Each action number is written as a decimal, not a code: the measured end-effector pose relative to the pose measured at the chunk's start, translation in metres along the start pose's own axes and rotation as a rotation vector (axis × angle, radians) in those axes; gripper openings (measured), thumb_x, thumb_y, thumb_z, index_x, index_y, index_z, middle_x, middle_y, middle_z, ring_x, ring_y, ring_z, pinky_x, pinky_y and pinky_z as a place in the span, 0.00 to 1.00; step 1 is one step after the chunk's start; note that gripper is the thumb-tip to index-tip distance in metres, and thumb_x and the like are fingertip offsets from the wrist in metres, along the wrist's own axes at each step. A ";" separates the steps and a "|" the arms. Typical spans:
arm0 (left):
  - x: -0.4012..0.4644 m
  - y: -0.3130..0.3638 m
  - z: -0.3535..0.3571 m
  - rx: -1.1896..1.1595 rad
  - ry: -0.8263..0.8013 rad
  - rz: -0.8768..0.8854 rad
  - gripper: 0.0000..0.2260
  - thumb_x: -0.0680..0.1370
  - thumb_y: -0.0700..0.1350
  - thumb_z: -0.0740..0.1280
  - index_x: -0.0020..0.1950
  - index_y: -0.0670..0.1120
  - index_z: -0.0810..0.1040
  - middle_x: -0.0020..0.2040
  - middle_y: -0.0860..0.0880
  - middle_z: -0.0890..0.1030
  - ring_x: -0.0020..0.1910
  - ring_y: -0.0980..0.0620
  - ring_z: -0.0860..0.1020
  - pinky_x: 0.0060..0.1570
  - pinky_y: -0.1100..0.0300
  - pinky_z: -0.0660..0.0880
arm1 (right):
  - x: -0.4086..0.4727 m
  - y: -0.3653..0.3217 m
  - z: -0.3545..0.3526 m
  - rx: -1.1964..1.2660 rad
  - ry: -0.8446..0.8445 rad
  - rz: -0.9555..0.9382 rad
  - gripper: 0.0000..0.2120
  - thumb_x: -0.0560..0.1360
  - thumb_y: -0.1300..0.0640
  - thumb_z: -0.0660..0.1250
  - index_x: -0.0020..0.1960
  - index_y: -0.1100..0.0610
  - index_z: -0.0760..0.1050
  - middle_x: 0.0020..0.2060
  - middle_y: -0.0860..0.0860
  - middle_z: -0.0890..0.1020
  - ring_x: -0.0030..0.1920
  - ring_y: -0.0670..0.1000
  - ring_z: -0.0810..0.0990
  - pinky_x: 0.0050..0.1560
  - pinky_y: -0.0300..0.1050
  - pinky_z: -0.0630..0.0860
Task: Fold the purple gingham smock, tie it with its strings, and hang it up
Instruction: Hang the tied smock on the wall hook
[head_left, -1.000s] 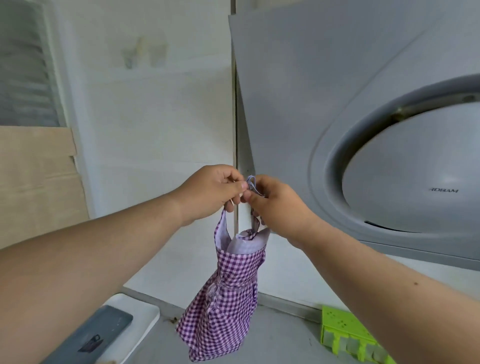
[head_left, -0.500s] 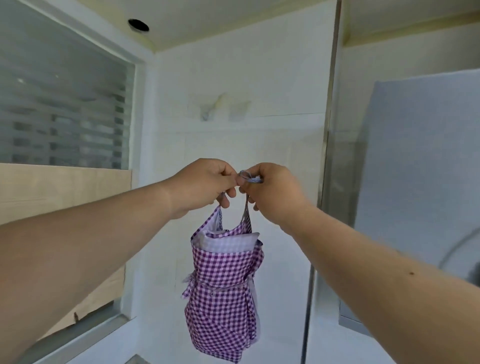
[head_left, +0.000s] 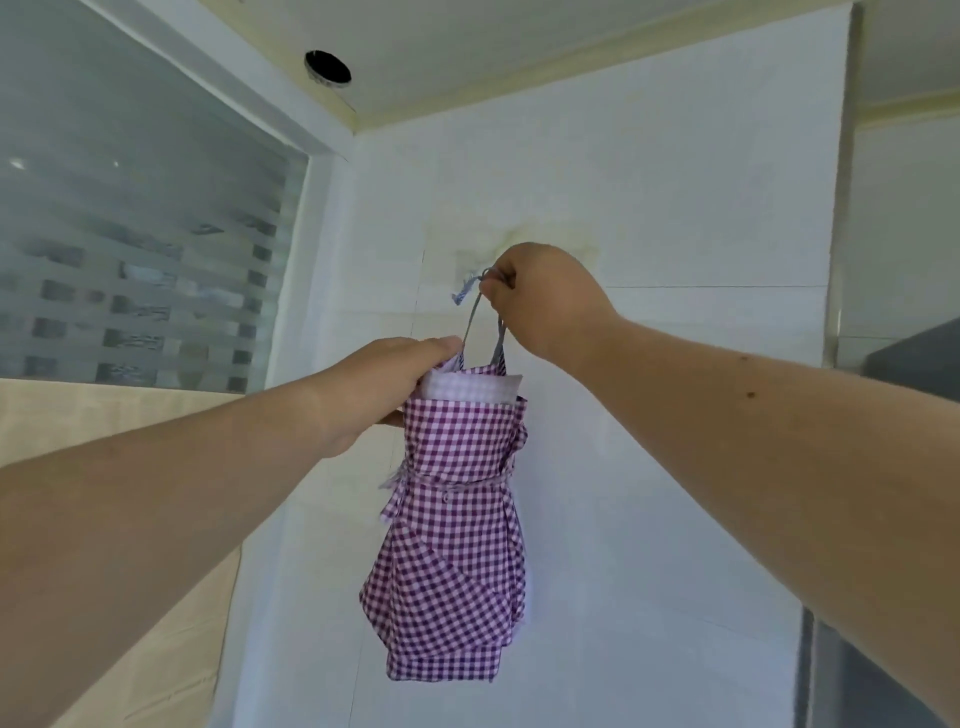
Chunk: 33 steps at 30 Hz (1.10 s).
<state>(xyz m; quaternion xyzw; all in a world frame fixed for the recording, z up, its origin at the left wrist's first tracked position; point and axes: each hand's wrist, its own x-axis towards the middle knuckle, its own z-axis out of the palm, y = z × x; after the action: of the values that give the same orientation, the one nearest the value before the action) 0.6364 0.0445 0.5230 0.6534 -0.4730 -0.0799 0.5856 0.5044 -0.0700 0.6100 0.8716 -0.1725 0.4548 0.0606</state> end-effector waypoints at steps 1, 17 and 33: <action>0.003 -0.005 -0.003 -0.036 -0.007 -0.014 0.23 0.83 0.66 0.62 0.60 0.49 0.85 0.52 0.49 0.89 0.51 0.50 0.86 0.47 0.61 0.78 | 0.013 0.002 0.003 -0.027 0.017 -0.007 0.15 0.84 0.52 0.61 0.39 0.52 0.72 0.35 0.49 0.76 0.35 0.50 0.74 0.33 0.45 0.66; 0.067 -0.072 -0.005 -0.302 -0.015 0.128 0.17 0.80 0.55 0.73 0.68 0.53 0.81 0.57 0.52 0.88 0.55 0.51 0.87 0.63 0.50 0.79 | 0.118 0.016 0.049 -0.569 0.143 -0.140 0.08 0.81 0.48 0.63 0.51 0.49 0.81 0.47 0.47 0.83 0.48 0.55 0.81 0.49 0.48 0.66; 0.077 -0.116 0.003 -0.568 0.056 -0.064 0.18 0.81 0.57 0.72 0.67 0.49 0.82 0.55 0.47 0.89 0.52 0.46 0.88 0.54 0.50 0.82 | 0.071 0.018 0.060 -0.541 0.031 -0.100 0.13 0.78 0.56 0.62 0.61 0.51 0.76 0.51 0.50 0.83 0.51 0.57 0.81 0.50 0.49 0.69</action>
<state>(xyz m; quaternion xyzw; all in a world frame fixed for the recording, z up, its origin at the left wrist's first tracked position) 0.7368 -0.0276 0.4596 0.4800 -0.3942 -0.2095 0.7552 0.5816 -0.1195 0.6319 0.8240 -0.2436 0.4021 0.3162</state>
